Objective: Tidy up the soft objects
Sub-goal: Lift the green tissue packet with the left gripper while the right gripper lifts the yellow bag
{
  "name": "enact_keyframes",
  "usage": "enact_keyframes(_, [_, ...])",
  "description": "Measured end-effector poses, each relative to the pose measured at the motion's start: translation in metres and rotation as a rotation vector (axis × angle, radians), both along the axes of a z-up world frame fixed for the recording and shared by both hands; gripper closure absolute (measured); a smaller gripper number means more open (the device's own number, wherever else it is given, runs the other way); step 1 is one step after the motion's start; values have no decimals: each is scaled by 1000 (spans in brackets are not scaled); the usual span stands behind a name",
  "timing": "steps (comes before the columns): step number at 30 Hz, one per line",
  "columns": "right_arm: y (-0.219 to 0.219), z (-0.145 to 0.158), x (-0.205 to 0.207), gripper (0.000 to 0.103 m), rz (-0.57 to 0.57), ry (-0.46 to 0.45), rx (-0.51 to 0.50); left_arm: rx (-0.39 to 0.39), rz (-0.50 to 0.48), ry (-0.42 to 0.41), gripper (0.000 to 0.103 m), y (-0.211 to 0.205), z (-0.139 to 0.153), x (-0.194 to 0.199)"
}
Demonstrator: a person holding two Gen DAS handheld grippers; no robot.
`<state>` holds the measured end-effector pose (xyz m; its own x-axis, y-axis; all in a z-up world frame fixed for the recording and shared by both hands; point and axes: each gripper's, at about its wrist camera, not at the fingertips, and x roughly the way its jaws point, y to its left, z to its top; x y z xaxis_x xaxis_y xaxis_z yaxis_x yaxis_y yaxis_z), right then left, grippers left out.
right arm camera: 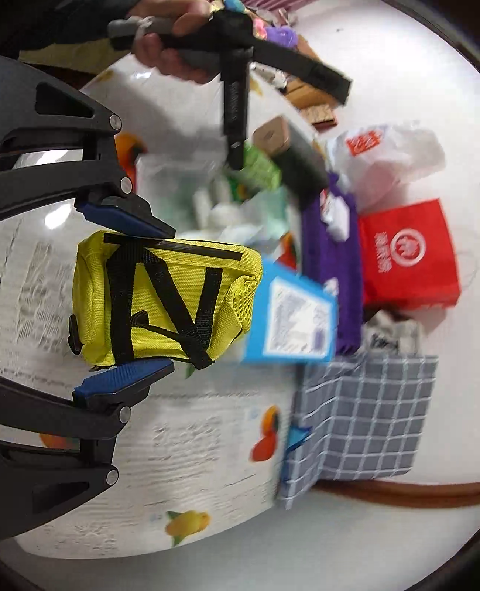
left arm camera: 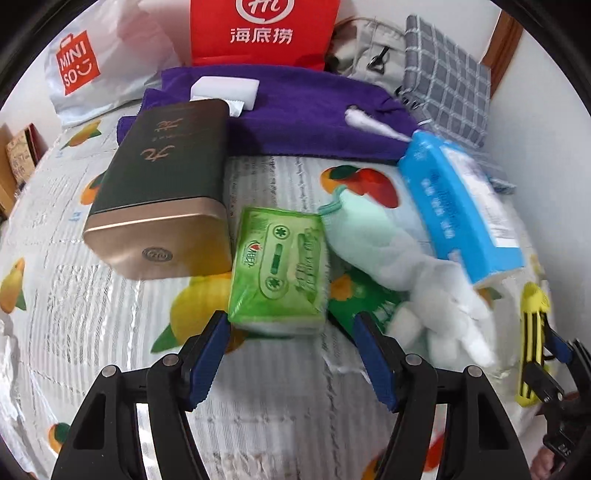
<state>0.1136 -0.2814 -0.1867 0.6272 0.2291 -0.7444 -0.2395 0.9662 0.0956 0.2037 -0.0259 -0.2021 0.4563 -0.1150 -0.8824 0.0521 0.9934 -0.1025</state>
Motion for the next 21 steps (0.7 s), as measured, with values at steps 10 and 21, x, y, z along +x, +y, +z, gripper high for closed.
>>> enact_keyframes(10, [-4,-38,14,39,-12,70,-26,43,18,-43,54,1,-5,7])
enact_keyframes(21, [-2,-35,11,39,-26,67,-27,-13,-8,-47,55,6,11,-24])
